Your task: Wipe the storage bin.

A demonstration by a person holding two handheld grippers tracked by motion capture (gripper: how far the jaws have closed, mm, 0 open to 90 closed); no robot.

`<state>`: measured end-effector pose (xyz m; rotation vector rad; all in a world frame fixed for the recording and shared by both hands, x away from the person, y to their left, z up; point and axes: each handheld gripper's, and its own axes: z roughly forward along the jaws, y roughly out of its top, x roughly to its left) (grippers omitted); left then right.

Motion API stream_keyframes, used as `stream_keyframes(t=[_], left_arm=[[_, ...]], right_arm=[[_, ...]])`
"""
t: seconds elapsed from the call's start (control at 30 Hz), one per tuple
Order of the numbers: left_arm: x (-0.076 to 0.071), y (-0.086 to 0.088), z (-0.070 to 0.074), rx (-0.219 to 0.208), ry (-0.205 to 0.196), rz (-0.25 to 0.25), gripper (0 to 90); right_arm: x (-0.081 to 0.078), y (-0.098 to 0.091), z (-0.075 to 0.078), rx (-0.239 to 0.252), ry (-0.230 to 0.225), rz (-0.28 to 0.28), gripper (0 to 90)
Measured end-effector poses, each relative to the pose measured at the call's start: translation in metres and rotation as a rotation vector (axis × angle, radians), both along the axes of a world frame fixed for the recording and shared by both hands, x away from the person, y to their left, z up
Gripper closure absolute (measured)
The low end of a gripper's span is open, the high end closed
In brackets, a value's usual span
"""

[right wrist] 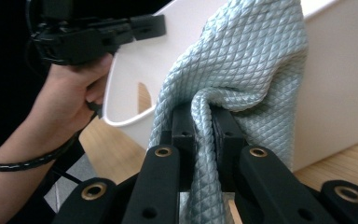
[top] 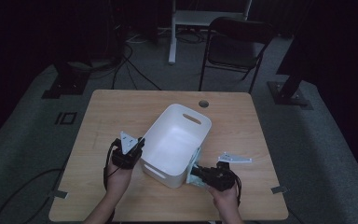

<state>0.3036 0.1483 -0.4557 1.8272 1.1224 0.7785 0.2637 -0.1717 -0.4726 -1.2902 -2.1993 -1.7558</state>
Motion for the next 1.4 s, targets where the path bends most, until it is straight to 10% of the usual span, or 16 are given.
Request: stream_keyframes(t=[0.63, 0.87, 1.4], left_arm=[[0.0, 0.0, 0.0, 0.006, 0.001, 0.0, 85.4], [0.0, 0.0, 0.0, 0.01, -0.001, 0.001, 85.4], [0.0, 0.0, 0.0, 0.007, -0.001, 0.001, 84.9]], right_arm=[[-0.011, 0.01, -0.015, -0.032, 0.036, 0.029, 82.3], [-0.023, 0.015, -0.003, -0.01, -0.023, 0.062, 82.1], [-0.011, 0.006, -0.018, -0.037, 0.018, 0.038, 82.2]])
